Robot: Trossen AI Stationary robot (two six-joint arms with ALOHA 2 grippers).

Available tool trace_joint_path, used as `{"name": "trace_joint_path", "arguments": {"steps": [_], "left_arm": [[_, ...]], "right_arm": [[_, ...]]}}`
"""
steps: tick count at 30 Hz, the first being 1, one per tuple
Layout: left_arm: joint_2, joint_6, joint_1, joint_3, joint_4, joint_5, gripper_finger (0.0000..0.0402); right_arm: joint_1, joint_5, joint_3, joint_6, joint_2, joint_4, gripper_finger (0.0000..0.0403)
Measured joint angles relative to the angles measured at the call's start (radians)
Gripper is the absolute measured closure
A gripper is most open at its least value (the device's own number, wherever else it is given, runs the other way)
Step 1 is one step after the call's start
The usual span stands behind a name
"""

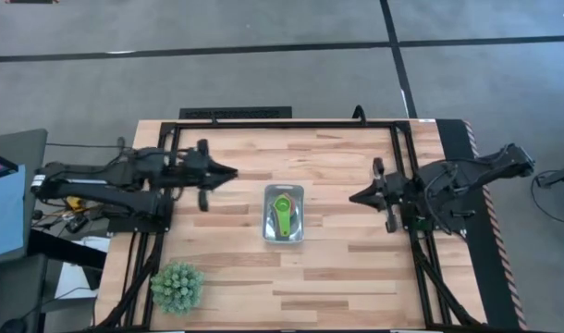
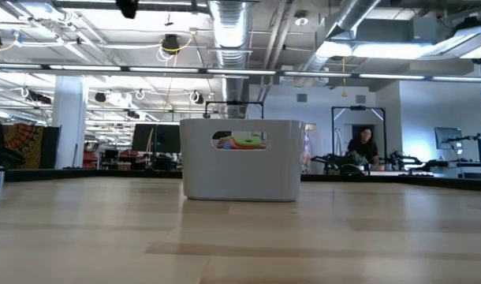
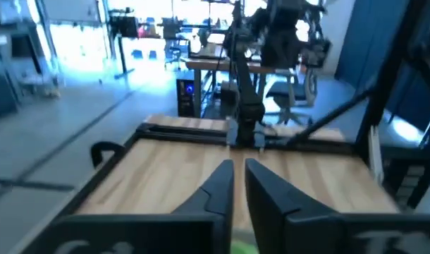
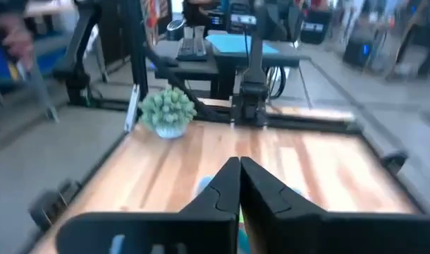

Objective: Nest measuring cups in basket
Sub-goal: Return to Home Position

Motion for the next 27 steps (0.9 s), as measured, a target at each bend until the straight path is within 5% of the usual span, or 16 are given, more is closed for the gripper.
{"name": "trace_joint_path", "arguments": {"steps": [5, 14, 27], "left_arm": [[-0.172, 0.09, -0.001, -0.107, -0.043, -0.017, 0.0397], [-0.476, 0.114, 0.001, -0.339, -0.193, -0.173, 0.04], [-0.694, 0.179, 0.001, -0.466, -0.272, -0.021, 0.0401]], "right_arm": [[0.008, -0.013, -0.01, -0.137, -0.093, -0.076, 0.0395], [-0.037, -0.013, -0.271, -0.138, -0.324, 0.151, 0.0396], [-0.113, -0.033, -0.557, -0.091, -0.495, 0.378, 0.0398]]}}
